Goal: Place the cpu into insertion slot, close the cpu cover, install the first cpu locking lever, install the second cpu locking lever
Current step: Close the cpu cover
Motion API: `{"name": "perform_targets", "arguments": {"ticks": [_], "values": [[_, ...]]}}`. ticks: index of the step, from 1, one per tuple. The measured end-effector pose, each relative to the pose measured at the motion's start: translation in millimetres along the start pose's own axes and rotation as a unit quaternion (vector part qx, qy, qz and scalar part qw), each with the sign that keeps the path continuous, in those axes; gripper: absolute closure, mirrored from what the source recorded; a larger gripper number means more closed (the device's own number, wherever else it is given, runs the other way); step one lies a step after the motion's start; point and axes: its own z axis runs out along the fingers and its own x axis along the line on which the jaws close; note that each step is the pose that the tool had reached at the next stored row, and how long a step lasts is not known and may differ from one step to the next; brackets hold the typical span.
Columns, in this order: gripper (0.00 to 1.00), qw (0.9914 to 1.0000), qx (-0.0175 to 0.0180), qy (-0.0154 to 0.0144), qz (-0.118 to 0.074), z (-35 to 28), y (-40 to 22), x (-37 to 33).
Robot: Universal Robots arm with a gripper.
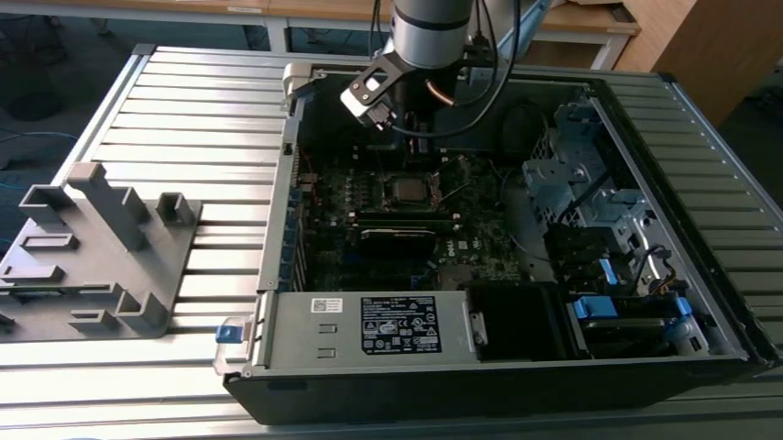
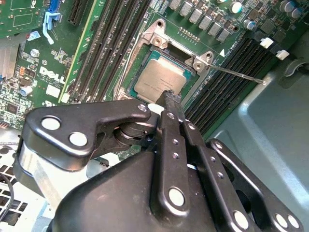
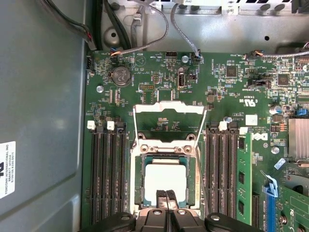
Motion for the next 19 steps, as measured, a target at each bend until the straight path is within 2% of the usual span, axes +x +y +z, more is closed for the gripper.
{"name": "perform_targets", "arguments": {"ticks": [4, 6, 19], "values": [[0.89, 1.00000, -0.0001, 0.0002, 0.000, -1.2, 0.1, 0.1], [0.89, 1.00000, 0.0000, -0.0002, 0.000, -4.5, 0.1, 0.1], [0.89, 1.00000, 0.0000, -0.0002, 0.000, -9.7, 0.3, 0.2]]}}
